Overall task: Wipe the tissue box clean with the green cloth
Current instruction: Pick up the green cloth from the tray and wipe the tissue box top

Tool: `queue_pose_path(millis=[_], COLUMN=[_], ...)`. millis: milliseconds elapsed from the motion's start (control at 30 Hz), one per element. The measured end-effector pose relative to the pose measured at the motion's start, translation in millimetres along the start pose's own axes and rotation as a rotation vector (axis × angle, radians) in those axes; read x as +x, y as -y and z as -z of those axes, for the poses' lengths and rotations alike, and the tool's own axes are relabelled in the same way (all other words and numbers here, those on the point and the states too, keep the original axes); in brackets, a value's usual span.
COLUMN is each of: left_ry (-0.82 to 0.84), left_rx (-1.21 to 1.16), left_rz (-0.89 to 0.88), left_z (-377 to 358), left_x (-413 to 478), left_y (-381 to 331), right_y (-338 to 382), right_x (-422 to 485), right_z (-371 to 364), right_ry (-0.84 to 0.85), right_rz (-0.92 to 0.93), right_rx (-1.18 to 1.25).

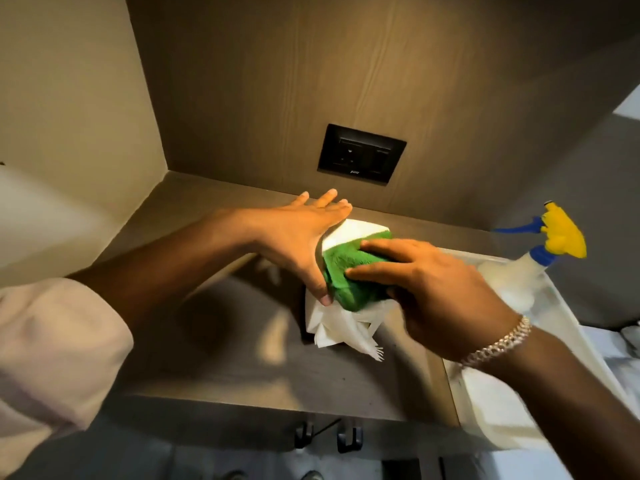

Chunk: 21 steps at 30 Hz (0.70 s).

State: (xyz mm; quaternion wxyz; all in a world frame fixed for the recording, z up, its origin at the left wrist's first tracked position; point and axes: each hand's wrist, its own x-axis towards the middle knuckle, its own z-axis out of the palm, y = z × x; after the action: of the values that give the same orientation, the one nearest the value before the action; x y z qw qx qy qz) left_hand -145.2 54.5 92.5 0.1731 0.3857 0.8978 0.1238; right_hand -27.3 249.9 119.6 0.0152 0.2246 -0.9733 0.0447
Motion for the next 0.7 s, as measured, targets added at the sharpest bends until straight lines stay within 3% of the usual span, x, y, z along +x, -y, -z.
queue_pose_path(millis=[133, 267, 367, 533, 700], left_ry=[-0.014, 0.001, -0.020, -0.029, 0.107], left_rx=[-0.008, -0.102, -0.161, -0.146, 0.013], left_rz=[-0.015, 0.026, 0.059, -0.038, -0.017], left_z=[-2, -2, -3, -3, 9], left_x=[0, 0, -1, 0, 11], left_y=[1, 3, 5, 3, -5], right_y=[-22, -10, 6, 14, -3], right_x=[-4, 43, 53, -6, -68], right_z=[16, 13, 2, -2, -4], right_ry=[0.058, 0.017, -0.044, -0.039, 0.019], right_rz=[-0.086, -0.225, -0.223, -0.133, -0.302], right_rx=[0.062, -0.062, -0.161, -0.050, 0.107])
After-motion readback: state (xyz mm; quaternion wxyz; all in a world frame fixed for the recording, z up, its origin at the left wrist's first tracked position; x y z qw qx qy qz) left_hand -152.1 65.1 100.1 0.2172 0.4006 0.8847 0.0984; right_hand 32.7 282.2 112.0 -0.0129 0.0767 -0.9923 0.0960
